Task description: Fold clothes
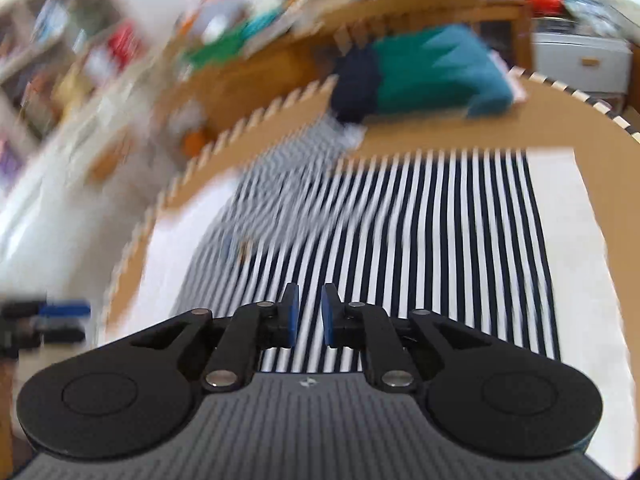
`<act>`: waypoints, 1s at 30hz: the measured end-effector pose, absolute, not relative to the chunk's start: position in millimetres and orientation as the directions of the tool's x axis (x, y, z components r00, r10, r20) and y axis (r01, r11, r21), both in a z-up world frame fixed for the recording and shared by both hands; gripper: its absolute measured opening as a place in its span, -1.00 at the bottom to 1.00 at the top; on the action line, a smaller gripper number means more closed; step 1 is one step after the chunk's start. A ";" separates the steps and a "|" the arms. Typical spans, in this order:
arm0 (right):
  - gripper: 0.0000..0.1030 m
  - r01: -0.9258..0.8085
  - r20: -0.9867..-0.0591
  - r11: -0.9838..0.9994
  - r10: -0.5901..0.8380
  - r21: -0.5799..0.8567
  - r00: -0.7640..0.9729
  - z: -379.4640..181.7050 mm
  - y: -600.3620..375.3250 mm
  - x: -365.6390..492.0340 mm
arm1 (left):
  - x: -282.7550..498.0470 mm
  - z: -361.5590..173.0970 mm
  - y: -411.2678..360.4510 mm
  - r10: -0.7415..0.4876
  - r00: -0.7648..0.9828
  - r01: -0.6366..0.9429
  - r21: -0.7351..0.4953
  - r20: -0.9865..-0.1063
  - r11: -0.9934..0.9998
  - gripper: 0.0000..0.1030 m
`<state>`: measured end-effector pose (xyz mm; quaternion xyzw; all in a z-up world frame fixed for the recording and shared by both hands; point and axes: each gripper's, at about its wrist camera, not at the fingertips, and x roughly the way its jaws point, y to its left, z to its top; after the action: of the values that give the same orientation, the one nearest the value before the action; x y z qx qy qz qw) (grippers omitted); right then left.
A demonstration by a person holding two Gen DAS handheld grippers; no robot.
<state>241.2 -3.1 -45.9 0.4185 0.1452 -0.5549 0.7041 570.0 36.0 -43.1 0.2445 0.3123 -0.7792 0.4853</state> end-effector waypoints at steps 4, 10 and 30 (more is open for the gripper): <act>-0.61 0.818 -0.591 -0.057 -0.721 0.572 0.362 -68.7 -93.9 223.6 | 545.8 -37.6 -75.8 -0.623 -0.383 0.909 -0.157 -0.682 -0.387 0.28; -0.42 0.733 -0.600 -0.197 -0.725 0.650 0.337 -120.6 -190.2 204.9 | 516.4 -49.1 -223.9 -0.558 -0.369 0.894 -0.119 -0.744 -0.432 0.28; -0.69 0.815 -0.630 -0.158 -0.719 0.557 0.292 -155.7 -222.6 234.9 | 454.5 -154.2 -379.9 -0.345 -0.322 0.810 -0.068 -0.882 -0.582 0.03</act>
<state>234.9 -222.6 -155.7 0.4766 0.0504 -0.5930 0.6470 454.5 -379.9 -154.2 0.4453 0.2610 -0.7699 0.3753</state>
